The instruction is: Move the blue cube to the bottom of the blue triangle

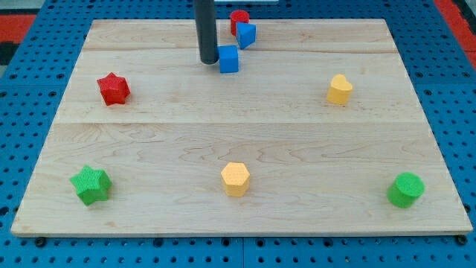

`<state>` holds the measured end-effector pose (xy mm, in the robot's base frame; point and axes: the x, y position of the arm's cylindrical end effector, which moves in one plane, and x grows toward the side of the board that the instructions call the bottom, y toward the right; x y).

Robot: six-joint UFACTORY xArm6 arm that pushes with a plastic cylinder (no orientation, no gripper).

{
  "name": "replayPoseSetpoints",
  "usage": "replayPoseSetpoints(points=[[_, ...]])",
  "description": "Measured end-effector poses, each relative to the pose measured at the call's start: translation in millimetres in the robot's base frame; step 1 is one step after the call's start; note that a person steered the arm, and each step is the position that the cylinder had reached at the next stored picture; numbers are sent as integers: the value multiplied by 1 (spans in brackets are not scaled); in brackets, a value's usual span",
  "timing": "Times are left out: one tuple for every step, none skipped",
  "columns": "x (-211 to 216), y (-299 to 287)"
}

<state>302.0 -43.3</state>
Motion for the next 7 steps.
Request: replayPoseSetpoints(points=[[0,24],[19,29],[39,35],[39,59],[39,80],[37,84],[32,84]])
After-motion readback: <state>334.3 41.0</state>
